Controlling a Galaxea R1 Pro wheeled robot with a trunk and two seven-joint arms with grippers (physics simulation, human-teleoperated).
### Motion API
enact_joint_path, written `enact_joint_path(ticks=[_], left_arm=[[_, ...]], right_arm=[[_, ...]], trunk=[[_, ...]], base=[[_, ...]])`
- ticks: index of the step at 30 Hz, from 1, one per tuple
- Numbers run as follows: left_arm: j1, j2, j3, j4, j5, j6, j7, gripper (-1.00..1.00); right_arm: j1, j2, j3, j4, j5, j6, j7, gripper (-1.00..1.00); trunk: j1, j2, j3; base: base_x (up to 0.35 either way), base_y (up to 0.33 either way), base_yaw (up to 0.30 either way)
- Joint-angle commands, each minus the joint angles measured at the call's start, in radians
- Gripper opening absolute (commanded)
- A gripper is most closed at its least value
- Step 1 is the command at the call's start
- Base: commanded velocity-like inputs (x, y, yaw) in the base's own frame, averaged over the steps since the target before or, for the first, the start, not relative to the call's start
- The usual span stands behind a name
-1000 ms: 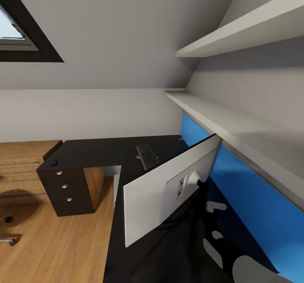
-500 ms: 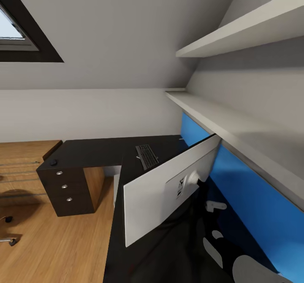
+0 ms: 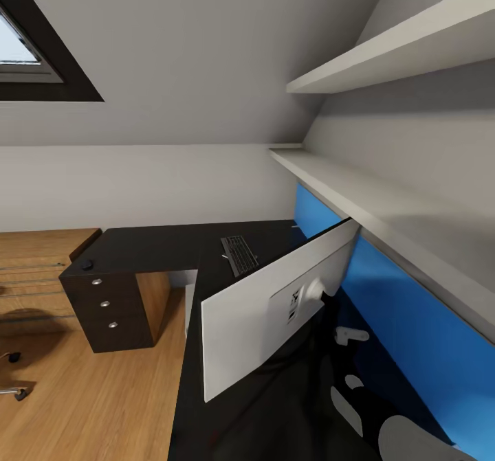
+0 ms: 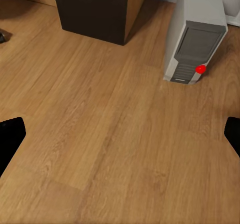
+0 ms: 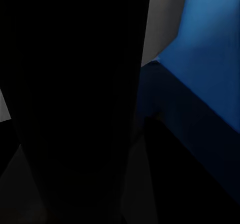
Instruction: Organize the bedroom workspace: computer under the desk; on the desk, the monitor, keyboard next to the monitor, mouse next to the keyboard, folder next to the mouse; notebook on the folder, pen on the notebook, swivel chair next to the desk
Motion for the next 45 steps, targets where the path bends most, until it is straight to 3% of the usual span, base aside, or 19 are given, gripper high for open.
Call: enact_joint_path(ticks=[1,31,32,45], left_arm=[[0.0,0.0,-0.002,-0.001,0.005,-0.002,0.003,1.0],[0.0,0.0,-0.002,-0.001,0.005,-0.002,0.003,1.0],[0.0,0.0,-0.001,-0.001,0.005,-0.002,0.003,1.0],[0.0,0.0,-0.001,-0.001,0.005,-0.002,0.003,1.0]], right_arm=[[-0.001,-0.001,0.0,0.011,-0.035,0.051,-0.008,-1.0],[-0.001,-0.001,0.001,0.011,-0.034,0.051,-0.008,-1.0],[-0.001,-0.001,0.001,0.011,-0.034,0.051,-0.008,1.0],[-0.001,-0.001,0.001,0.011,-0.033,0.051,-0.007,1.0]], trunk=[[0.001,-0.001,-0.002],[0.001,-0.001,-0.002],[0.001,-0.001,-0.002],[0.001,-0.001,-0.002]], base=[[0.0,0.0,0.0],[0.0,0.0,0.0],[0.0,0.0,0.0],[0.0,0.0,0.0]])
